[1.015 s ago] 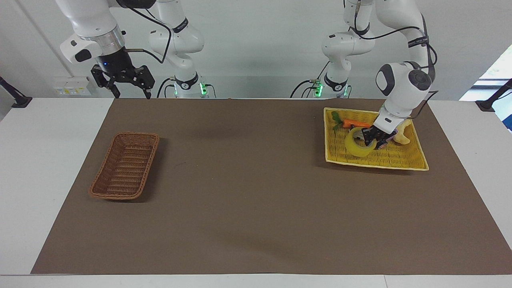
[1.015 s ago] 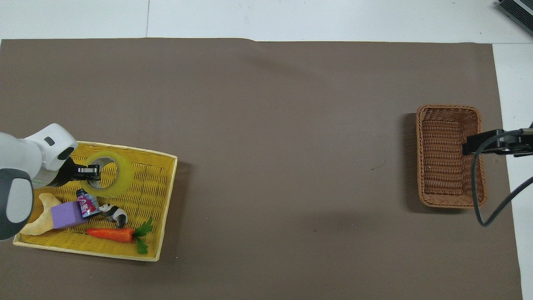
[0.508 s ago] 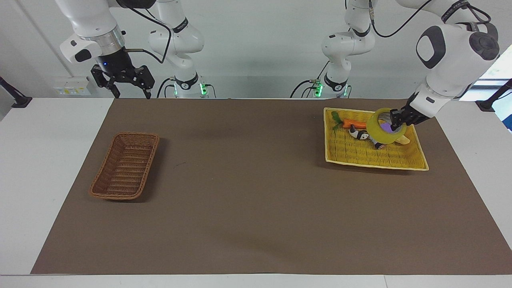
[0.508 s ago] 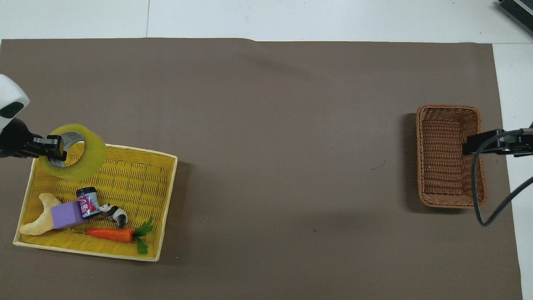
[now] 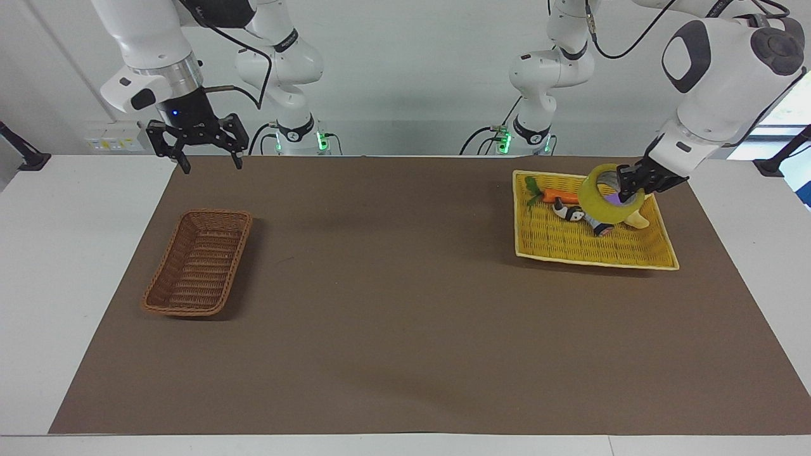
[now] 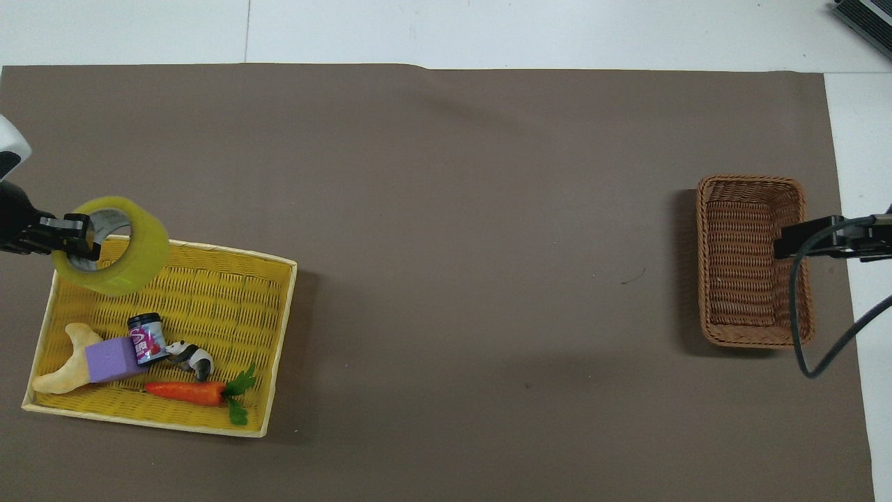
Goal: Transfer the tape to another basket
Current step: 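Carry the tape toward the center while the right gripper reaches toward it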
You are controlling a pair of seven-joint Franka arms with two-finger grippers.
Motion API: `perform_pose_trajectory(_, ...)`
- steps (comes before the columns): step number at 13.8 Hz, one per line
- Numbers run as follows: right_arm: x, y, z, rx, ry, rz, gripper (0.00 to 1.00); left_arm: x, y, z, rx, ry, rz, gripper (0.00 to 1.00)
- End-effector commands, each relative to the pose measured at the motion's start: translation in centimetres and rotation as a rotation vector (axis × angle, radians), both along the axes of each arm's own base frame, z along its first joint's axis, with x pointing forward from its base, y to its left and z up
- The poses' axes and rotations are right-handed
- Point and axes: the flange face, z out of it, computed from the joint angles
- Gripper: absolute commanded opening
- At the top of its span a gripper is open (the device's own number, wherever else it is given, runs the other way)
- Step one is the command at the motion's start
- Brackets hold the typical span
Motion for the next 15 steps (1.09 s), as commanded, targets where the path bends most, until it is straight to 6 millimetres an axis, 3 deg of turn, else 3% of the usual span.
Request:
perform_pose_trajectory(1,0.4,3.1,-1.2,0.137,-0.026,-0.051,1.0,-0.2,-4.8,0.8,0.014,-0.021,-0.041,0.0)
perform_pose_trajectory(4,0.2,9.2,-2.1,0.363,0.078,-0.34,1.0,-1.5,-11.4,1.1,-0.01,-0.039,-0.05,0.0)
perform_pose_trajectory(7,0.2,14.3,-3.7,0.526,0.137,-0.408,1.0,-3.4,-17.7,1.7,-0.072,-0.057,-0.043,0.0)
perform_pose_trajectory(10,-0.6,17.6,-5.6,0.645,0.209,-0.416,1.0,-4.7,-21.0,1.9,-0.156,-0.043,-0.067,0.0)
perform_pose_trajectory(12,-0.8,18.5,-6.7,0.757,0.258,-0.467,1.0,-5.9,-23.1,2.0,-0.202,-0.057,-0.101,0.0)
perform_pose_trajectory(15,-1.1,19.7,-8.3,0.858,0.242,-0.424,1.0,-6.5,-24.5,2.1,-0.298,-0.075,-0.195,0.0)
